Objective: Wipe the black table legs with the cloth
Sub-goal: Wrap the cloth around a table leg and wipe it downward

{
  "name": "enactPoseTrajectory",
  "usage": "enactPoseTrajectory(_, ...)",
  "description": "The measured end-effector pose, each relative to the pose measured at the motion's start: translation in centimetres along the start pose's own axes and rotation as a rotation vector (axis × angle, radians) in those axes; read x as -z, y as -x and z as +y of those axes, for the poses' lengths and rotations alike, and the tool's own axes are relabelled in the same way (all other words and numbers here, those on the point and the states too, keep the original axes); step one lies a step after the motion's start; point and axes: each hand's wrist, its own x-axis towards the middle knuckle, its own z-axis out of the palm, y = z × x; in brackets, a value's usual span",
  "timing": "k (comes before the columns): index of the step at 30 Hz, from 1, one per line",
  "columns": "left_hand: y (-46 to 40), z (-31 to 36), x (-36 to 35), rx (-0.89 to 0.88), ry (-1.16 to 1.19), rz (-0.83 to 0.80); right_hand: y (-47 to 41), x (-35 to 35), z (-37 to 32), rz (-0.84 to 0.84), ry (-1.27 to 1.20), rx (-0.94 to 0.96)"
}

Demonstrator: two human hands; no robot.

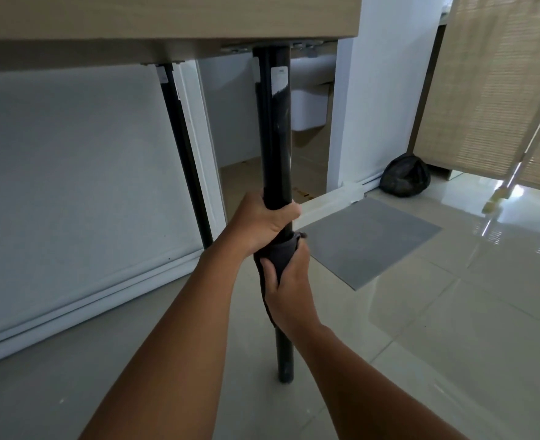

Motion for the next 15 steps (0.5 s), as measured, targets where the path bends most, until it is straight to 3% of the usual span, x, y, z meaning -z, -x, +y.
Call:
enactPoseTrajectory(5, 0.9, -2.2, -1.0, 0.081, -0.054, -0.035, 0.3, -0.2, 0.8, -0.053, -0.053, -0.104)
enactPoseTrajectory(10, 0.9, -1.8, -0.6, 0.078, -0.027, -0.062, -0.7, -0.5, -0.7, 0.039, -0.071, -0.002)
enactPoseTrajectory(15, 1.1, -1.6, -0.5, 0.085, -0.03, -0.084, -0.1, -0.2, 0.2, 0.026, -0.007, 0.02)
